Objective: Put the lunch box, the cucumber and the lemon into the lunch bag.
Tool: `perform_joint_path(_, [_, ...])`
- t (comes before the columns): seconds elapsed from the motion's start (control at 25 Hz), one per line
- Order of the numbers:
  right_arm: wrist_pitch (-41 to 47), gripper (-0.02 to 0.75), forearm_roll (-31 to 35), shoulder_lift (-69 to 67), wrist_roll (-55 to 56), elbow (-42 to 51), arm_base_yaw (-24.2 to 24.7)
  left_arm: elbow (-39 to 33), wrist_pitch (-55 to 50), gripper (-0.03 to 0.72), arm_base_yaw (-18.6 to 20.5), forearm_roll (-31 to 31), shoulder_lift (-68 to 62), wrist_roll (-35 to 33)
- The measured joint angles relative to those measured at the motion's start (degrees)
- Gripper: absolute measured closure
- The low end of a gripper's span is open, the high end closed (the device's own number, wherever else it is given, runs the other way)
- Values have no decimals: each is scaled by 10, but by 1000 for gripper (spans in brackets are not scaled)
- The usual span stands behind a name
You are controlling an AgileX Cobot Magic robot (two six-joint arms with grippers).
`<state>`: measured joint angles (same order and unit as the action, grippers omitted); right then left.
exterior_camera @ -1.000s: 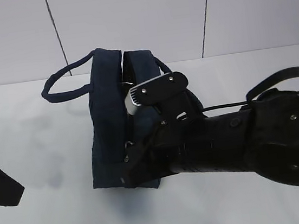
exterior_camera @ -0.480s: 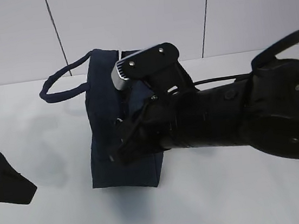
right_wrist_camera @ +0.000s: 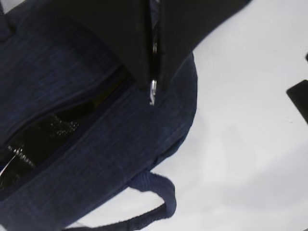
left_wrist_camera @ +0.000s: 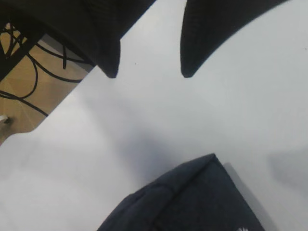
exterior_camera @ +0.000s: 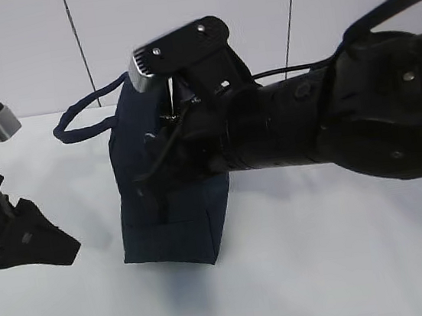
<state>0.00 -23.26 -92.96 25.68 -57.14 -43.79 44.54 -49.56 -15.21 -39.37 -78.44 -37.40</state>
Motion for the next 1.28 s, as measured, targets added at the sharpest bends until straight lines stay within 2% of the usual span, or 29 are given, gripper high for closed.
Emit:
perform_joint_path(0.24, [26,751,-25,0,0,-36,0,0,48,384,0,-61,-24,-102])
perform_joint_path(0.48, [33,751,-44,0,0,-51,0,0,84,383,0,-154,-54,-219])
perform_joint_path(0.8, [42,751,-48,0,0,-61,0,0,128,382,0,-215,-63,-307])
perform_joint_path(1.0, [45,751,-49,0,0,-66,0,0,131,381,-2,-304,-84,-391])
perform_joint_path(1.16, [47,751,-49,0,0,-66,0,0,154,381,-24,-364,-96,-456])
perform_joint_path(1.28, [48,751,-50,0,0,-66,0,0,202,381,-50,-388,-105,-476])
